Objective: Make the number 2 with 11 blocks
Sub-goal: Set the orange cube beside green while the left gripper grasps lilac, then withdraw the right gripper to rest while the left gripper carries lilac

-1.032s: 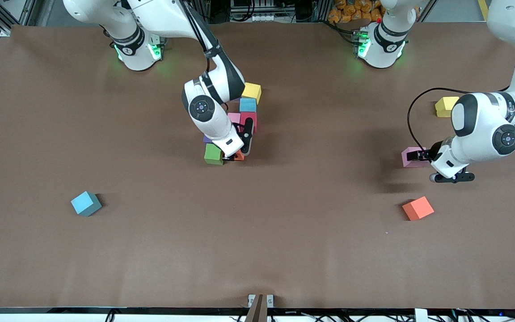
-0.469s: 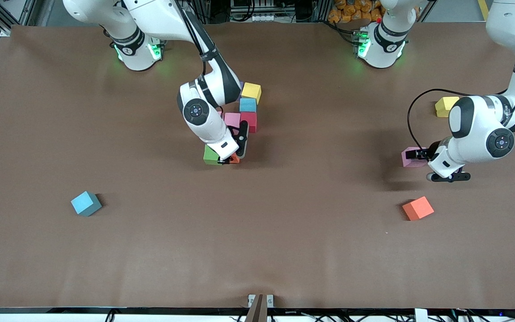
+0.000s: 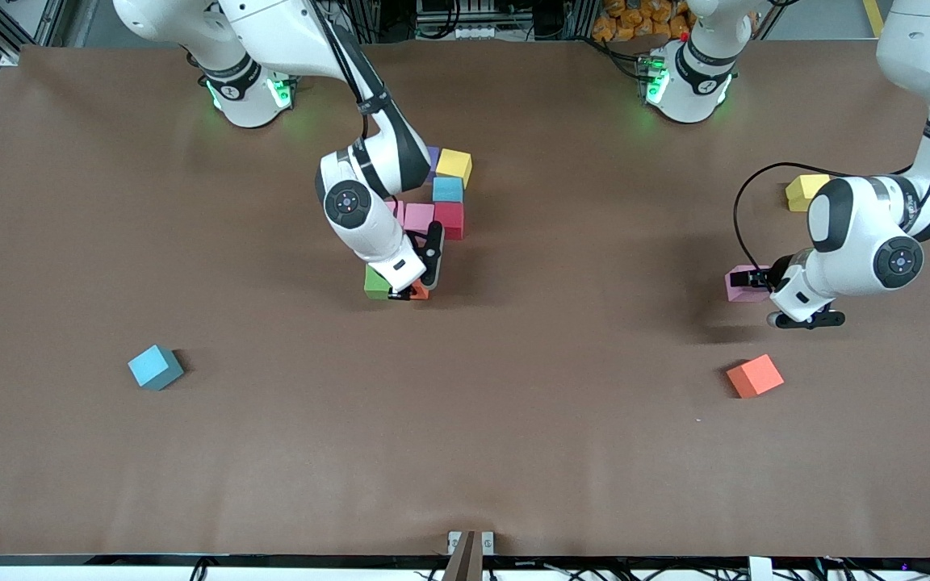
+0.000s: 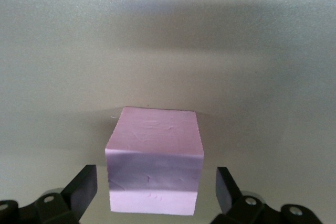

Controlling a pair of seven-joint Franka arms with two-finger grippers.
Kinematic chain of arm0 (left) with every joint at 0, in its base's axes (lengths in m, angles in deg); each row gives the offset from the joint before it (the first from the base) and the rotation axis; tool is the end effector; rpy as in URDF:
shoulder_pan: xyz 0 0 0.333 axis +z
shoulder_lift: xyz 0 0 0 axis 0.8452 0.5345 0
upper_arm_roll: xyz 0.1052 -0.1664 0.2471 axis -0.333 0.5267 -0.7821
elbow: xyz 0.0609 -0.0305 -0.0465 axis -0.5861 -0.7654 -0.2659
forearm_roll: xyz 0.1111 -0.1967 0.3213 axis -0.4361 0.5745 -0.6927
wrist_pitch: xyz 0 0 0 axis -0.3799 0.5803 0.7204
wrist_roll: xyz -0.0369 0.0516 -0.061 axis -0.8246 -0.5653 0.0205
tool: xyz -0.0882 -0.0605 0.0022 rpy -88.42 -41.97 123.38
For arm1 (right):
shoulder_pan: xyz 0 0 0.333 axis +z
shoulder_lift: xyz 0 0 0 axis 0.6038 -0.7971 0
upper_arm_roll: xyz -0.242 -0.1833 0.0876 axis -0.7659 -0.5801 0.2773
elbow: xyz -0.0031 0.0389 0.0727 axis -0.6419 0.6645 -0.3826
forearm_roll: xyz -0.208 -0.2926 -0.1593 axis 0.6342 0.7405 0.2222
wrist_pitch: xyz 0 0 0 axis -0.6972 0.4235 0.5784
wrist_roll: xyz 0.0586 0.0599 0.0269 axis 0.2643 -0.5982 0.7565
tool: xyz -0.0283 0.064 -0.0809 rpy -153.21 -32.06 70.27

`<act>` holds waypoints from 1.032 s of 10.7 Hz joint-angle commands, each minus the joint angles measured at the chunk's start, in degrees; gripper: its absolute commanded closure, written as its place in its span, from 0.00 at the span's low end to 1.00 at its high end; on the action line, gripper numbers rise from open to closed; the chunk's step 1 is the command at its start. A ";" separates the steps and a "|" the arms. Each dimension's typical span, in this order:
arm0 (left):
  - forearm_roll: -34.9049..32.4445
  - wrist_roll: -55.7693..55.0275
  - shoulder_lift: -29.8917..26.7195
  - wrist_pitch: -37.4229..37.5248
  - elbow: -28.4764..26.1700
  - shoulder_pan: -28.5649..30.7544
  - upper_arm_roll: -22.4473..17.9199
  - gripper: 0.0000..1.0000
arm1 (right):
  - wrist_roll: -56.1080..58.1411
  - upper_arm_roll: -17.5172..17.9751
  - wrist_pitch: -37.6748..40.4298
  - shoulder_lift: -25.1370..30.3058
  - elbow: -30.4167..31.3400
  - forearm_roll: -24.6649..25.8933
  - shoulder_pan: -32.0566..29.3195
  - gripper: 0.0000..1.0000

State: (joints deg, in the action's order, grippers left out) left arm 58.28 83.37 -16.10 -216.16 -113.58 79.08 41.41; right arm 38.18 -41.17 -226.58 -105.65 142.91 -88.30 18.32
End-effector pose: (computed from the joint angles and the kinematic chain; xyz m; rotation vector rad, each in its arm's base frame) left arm 0.5404 0.0515 0.2097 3.0863 0.0752 -0.4284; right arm 0.4889 0.3844 0.2070 -2.2636 -1.9759 -0.1105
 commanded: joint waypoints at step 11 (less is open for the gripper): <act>-3.67 -0.13 0.94 -0.27 0.85 0.76 0.55 0.39 | 0.67 0.57 -0.53 1.51 0.88 0.95 -1.23 0.00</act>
State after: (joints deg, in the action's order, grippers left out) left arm 56.30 83.31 -14.95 -216.51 -113.27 79.16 41.38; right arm 38.26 -41.15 -227.70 -105.72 143.06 -88.29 18.24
